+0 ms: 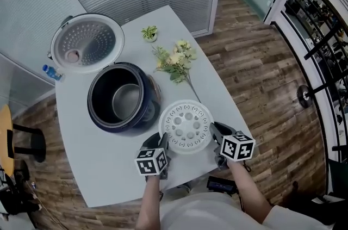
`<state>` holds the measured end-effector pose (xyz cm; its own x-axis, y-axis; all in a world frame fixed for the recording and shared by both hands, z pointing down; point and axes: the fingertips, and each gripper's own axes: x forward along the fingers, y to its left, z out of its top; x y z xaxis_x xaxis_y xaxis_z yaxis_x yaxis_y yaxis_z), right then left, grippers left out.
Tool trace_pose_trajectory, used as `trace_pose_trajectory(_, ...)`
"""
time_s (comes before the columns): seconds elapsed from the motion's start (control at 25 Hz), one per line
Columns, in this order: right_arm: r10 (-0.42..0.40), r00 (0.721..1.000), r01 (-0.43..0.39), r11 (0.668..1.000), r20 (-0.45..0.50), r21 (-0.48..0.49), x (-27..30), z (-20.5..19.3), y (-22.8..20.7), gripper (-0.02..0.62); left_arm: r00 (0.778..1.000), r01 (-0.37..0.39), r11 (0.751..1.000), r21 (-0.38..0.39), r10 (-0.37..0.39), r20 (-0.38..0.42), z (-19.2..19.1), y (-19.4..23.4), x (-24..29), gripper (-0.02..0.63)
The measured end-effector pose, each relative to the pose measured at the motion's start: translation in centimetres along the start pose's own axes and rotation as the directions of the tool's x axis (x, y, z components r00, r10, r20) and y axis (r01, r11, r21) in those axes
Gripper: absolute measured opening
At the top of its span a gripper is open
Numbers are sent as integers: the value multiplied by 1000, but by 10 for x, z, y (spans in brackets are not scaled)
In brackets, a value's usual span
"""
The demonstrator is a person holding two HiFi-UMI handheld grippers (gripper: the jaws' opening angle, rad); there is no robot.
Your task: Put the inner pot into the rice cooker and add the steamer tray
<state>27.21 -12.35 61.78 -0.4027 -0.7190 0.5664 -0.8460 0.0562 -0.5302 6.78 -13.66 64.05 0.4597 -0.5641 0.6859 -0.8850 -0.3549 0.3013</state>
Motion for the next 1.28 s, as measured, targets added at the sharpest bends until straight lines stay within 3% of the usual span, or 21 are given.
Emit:
trace_pose_trajectory(0.2, -5, 1000, 5, 1000, 28, -28, -14, 14, 9, 54, 999, 15, 999, 30, -16, 36, 19, -9, -12, 95)
trace_pose_trajectory(0.52, 29, 995, -25, 999, 97, -39, -39, 44, 29, 54, 987, 28, 997, 74, -39, 158, 64, -26, -46, 87)
trace_pose_trajectory(0.72, 83, 987, -80, 996, 134, -28, -43, 62, 50, 54, 965, 17, 998, 63, -33, 261, 92, -24, -70, 75)
trace_pose_trajectory(1.28, 222, 957, -202, 972, 188, -120, -50, 118, 116, 49, 910, 20, 1000, 4, -19, 414, 140, -8, -126, 72)
